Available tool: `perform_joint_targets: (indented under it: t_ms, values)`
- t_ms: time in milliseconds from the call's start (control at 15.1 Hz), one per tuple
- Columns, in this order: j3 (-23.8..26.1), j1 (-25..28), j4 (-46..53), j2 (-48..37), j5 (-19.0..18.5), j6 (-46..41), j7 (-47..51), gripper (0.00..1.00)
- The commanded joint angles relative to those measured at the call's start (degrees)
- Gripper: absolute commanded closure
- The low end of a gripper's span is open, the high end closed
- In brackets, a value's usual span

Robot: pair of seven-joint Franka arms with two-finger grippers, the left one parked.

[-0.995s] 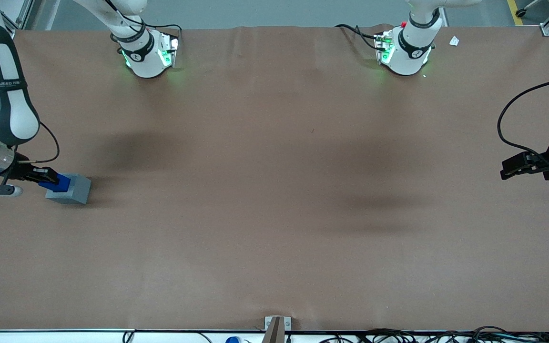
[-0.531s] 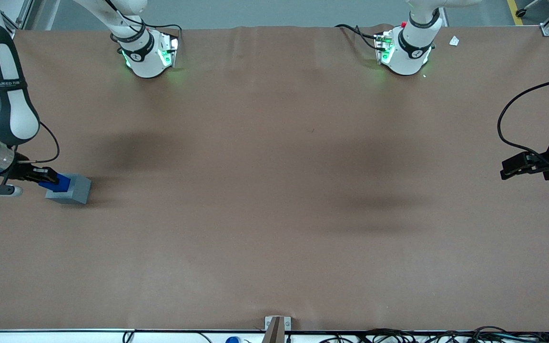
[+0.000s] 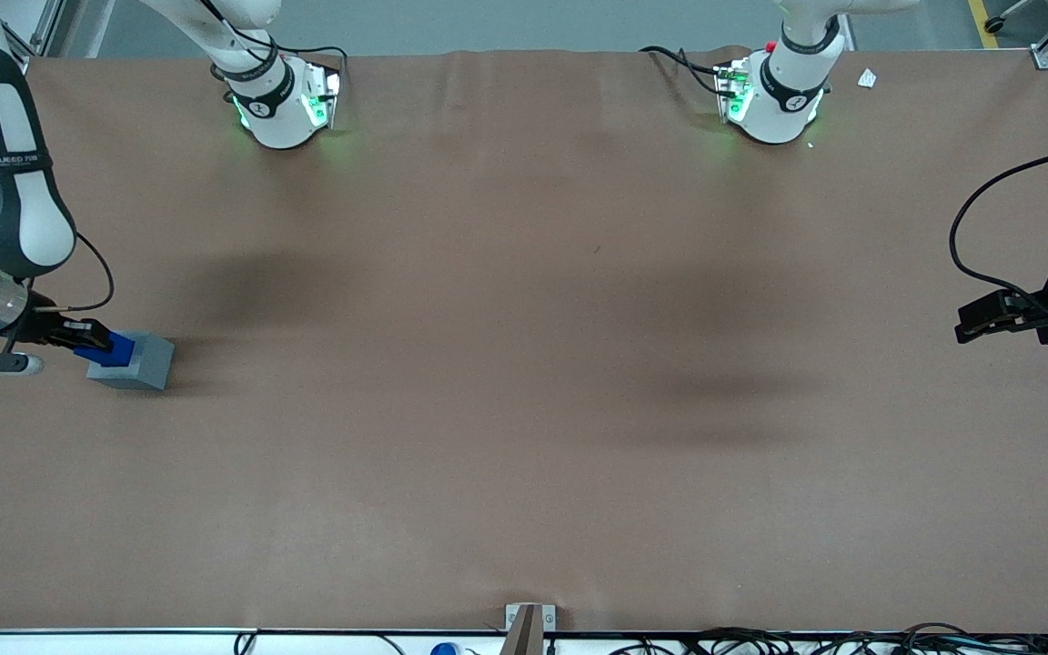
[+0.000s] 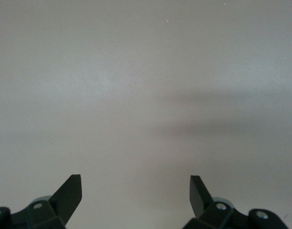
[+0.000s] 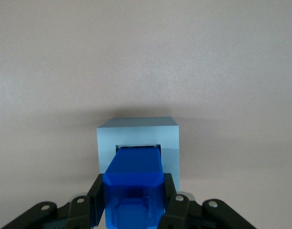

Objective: Insert blue part into gray base with right arm
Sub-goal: 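Lower the blue block into the gray base's opening, then open the right gripper to release the blue block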

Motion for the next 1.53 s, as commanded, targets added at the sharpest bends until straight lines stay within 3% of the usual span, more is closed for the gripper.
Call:
perform_joint_targets:
  t_ms: [0, 332, 464, 531, 995, 1128, 1459]
  values:
    - [0.9, -1.1, -1.4, -0.4, 0.5, 0.9, -0.5, 0.76]
    - [0.9, -1.0, -1.4, -0.4, 0.5, 0.8, -0.5, 0.75]
    - [0.9, -1.1, -1.3, -0.4, 0.6, 0.6, -0.4, 0.6]
    - [0.9, -1.1, -1.2, -0.4, 0.6, 0.6, -0.4, 0.47]
    - [1.3, -0.4, 0.6, -1.1, 0.6, 0.0, 0.3, 0.19]
    - [1.3, 1.1, 0.6, -2.7, 0.6, -0.4, 2.8, 0.0]
    - [1.3, 6.9, 2.5, -9.1, 0.6, -12.0, 12.9, 0.0]
